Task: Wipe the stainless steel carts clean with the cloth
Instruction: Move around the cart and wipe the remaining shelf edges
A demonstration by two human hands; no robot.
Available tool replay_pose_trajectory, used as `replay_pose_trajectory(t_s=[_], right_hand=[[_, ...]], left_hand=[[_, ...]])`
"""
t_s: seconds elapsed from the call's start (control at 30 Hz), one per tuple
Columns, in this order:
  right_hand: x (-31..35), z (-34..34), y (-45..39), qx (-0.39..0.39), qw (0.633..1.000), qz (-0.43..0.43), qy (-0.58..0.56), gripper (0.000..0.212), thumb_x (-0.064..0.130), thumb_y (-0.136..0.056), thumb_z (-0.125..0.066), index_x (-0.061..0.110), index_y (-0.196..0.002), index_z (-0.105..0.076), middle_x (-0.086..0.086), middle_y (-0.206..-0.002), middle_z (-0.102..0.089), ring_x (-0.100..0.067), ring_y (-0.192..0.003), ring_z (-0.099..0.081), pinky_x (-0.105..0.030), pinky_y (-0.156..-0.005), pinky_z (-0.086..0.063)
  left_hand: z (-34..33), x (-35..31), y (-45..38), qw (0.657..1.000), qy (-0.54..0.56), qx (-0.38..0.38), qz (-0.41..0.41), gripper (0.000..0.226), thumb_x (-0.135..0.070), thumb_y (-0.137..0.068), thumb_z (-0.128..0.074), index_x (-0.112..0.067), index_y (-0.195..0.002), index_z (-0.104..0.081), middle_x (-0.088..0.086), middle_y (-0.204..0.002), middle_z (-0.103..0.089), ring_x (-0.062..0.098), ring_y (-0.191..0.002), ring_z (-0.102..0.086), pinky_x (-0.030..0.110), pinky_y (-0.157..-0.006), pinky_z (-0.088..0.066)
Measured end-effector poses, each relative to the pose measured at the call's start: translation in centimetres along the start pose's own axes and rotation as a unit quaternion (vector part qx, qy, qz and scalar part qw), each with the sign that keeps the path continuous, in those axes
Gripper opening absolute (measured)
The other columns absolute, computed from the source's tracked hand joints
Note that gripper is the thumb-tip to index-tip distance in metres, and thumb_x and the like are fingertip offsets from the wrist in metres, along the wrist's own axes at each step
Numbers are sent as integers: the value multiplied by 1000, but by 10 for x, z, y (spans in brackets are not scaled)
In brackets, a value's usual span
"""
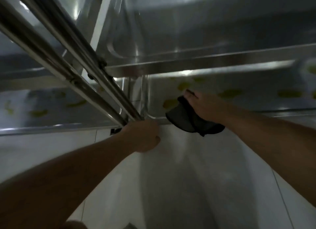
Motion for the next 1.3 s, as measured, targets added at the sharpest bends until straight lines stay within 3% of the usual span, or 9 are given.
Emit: replay_pose_trajectory(t_s=[0.17, 0.23, 0.33, 0.5, 0.63, 0.73, 0.83, 0.97, 1.3], right_hand=[[-1, -5, -19, -73, 995, -3, -66, 63, 54, -109, -29, 8, -146, -53, -20, -142, -59, -37, -132, -53, -39, -100, -39], [-4, -3, -28, -115, 991, 0, -69, 60, 50, -110, -32, 3, -135, -60, -23, -117, -64, -38, -120, -58, -32, -76, -34], [-4, 5, -37, -152, 986, -13, -71, 60, 49, -111, -32, -2, -113, -64, -21, -92, -57, -43, -104, -61, -30, -73, -31], [15, 18, -38, -243, 956, -24, -163, 53, 51, -111, -30, 15, -81, -56, 0, -79, -59, -20, -84, -66, -25, -72, -36], [58, 6, -33, -330, 928, 92, -149, 37, 49, -110, -30, 32, -97, -60, 19, -78, -55, 14, -70, -53, -3, -65, -34], [83, -50, -47, -222, 954, 202, -7, 45, 43, -111, -28, 18, -118, -65, -3, -100, -68, -9, -88, -61, -18, -81, -44], [77, -122, -62, 4, 976, 212, 55, 47, 39, -113, -22, 27, -143, -57, -1, -149, -57, -29, -143, -44, -38, -118, -32], [64, -153, -76, 40, 970, 179, 158, 56, 44, -110, -12, 38, -166, -14, 18, -173, -4, -13, -160, 7, -38, -125, 11], [-116, -17, -41, -173, 948, -167, 207, 72, 39, -94, -25, 21, -164, -24, -2, -174, -15, -37, -158, -11, -56, -125, -12]], left_hand=[[-22, 28, 4, 996, 86, 6, 37, 35, -38, -107, -52, -16, -131, -66, 7, -127, -68, 28, -117, -65, 42, -101, -53], [-30, 40, 1, 993, 106, 17, 56, 36, -37, -109, -51, -12, -128, -69, 8, -125, -70, 29, -117, -65, 42, -101, -52], [-30, 63, -7, 973, 209, 5, 93, 34, -35, -108, -55, -12, -126, -72, 9, -125, -70, 28, -115, -65, 38, -93, -53], [-20, 87, -9, 860, 486, -92, 123, 21, -35, -96, -75, -21, -112, -73, 5, -103, -76, 30, -102, -73, 35, -84, -64], [-24, 83, -12, 744, 624, -187, 149, 37, -48, -85, -81, -33, -116, -69, -2, -102, -76, 21, -95, -74, 36, -76, -66], [-9, 84, -14, 635, 702, -305, 107, 34, -40, -83, -81, -33, -116, -74, -11, -102, -78, 8, -96, -75, 30, -80, -60], [11, 78, -14, 580, 724, -371, 45, 14, -26, -86, -76, -25, -99, -79, -5, -94, -80, 10, -93, -77, 26, -80, -61], [15, 77, -7, 595, 686, -416, 52, 20, -27, -87, -71, -32, -68, -73, -2, -71, -72, 12, -71, -73, 22, -65, -58], [14, 80, -9, 607, 682, -406, 51, 14, -36, -70, -71, -35, -58, -64, -4, -62, -55, 20, -67, -57, 36, -65, -51]])
Point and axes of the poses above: each hand's wrist, its own y-axis away from the middle knuckle, its own z-axis out of the back of the hand, x = y × z, the point moved 7 cm from there along -y, towards the middle knuckle
